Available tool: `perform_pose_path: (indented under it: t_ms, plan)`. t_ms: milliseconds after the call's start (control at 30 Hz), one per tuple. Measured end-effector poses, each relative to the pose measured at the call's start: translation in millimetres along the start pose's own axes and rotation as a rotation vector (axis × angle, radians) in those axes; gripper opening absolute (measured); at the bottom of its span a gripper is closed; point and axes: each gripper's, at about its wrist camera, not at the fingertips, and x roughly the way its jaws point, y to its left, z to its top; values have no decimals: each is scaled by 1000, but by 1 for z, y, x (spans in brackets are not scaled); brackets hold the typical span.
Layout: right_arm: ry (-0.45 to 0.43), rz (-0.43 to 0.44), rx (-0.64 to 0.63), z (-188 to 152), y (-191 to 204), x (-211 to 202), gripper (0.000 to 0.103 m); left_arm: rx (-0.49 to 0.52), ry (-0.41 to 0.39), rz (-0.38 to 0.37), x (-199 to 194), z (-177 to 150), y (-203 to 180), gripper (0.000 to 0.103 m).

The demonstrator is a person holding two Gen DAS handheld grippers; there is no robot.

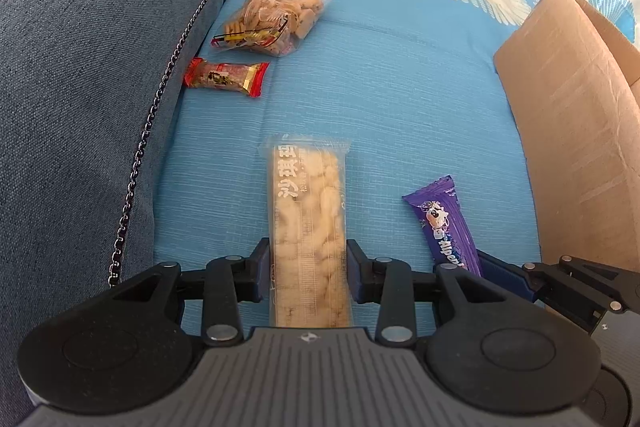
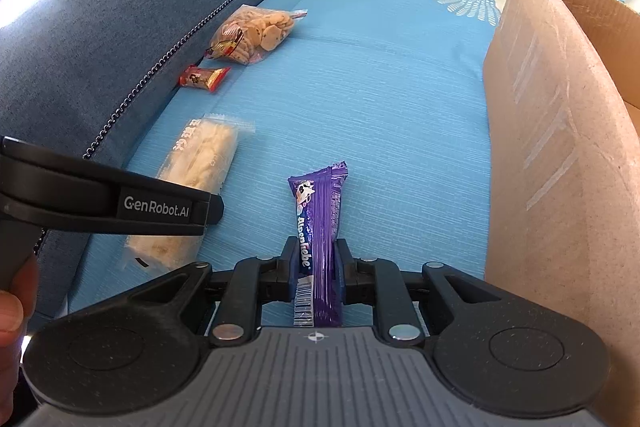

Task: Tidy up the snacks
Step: 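Lift the purple bar with the right tool while the left tool lifts the bread bag, then carry the bread bag in the left tool while the right tool carries the purple bar over the box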

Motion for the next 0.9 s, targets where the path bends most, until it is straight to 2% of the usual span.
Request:
perform_pose_path:
  t_ms: [233, 333, 600, 900]
  plan:
    - [-22, -10, -20, 0, 3, -2, 16, -4, -2, 2, 0, 0, 0, 40]
    - [-59, -10, -20, 1, 4, -10, 15, -22, -40, -4, -8, 2, 1, 39]
    - [-236, 5, -49, 4, 3, -50, 14, -63, -174, -8, -42, 4, 3, 39]
    - [-449, 35, -100, 5, -11, -109, 14, -111, -270, 15, -77, 6, 7, 40]
